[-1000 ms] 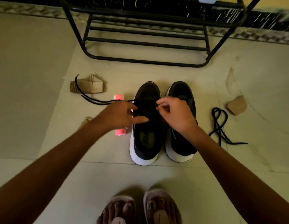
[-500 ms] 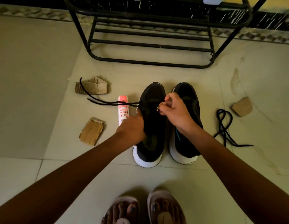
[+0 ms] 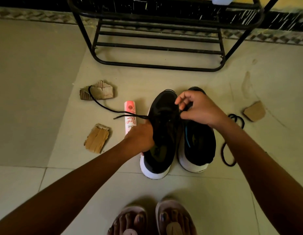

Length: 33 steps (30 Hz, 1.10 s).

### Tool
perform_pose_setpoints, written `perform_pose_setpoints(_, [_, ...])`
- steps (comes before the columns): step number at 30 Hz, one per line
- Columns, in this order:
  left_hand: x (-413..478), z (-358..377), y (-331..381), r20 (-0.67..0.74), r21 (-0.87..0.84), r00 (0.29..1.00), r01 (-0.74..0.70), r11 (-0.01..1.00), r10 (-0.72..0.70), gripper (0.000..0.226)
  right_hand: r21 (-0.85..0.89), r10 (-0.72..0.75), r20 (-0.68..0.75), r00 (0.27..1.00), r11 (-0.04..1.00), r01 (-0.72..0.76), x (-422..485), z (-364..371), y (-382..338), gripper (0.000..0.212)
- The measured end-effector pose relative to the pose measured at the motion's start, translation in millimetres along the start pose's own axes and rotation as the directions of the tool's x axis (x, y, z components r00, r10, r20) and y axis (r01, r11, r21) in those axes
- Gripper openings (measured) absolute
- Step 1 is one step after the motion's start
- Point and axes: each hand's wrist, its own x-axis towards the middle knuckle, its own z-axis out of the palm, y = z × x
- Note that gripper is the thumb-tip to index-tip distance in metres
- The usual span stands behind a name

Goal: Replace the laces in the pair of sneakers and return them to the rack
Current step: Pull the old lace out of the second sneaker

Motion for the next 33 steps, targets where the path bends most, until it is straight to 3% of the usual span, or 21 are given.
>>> perform_pose_setpoints(6, [-2, -1, 2, -0.005, -0.064, 0.999, 0.034, 0.997, -0.035, 0.050, -0.216, -0.008, -0.153, 0.988, 0.976, -0.026, -8, -35, 9, 0.034])
perform_pose_setpoints(14, [-3, -2, 4, 0.020, -0.031, 0.999, 0.045, 0.999, -0.044, 0.063, -0.298, 0.012, -0.392, 0.920, 0.944, -0.139, -14, -69, 25, 0.029])
perform_pose_setpoints(19, [-6, -5, 4, 0.025, -0.048, 0.999, 0.044, 0.998, -0.043, 0.072, -0.341, -0.027, -0.628, 0.778, 0.908, -0.243, -23, -97, 31, 0.034])
perform_pose_setpoints(21, [-9, -8, 2, 0.002, -0.162, 1.000, 0.003, 0.987, -0.003, 0.065, -0.320, 0.022, -0.550, 0.835, 0.918, -0.235, -23, -103, 34, 0.034])
perform_pose_setpoints(23, [-12, -12, 1, -0.011, -0.269, 0.999, -0.050, 0.962, 0.049, 0.059, -0.334, 0.069, -0.354, 0.933, 0.922, -0.195, -20, -90, 33, 0.039])
perform_pose_setpoints(25, [-13, -15, 1, -0.072, -0.288, 0.994, -0.100, 0.952, 0.083, 0.062, -0.410, 0.068, -0.177, 0.982, 0.902, -0.136, -19, -66, 28, 0.043])
perform_pose_setpoints(28, [-9, -20, 1, -0.274, -0.298, 0.960, -0.145, 0.943, 0.061, 0.051, -0.322, 0.039, 0.015, 0.999, 0.946, -0.032, -21, -21, 13, 0.046])
perform_pose_setpoints(30, [-4, -23, -2, -0.387, -0.284, 0.920, -0.176, 0.943, 0.055, 0.039, -0.223, 0.073, 0.127, 0.989, 0.974, -0.043, -25, 9, 5, 0.055])
perform_pose_setpoints(33, [5, -24, -6, -0.463, -0.230, 0.881, -0.223, 0.947, 0.095, 0.022, -0.422, 0.036, 0.106, 0.994, 0.906, 0.012, -25, 45, 7, 0.048])
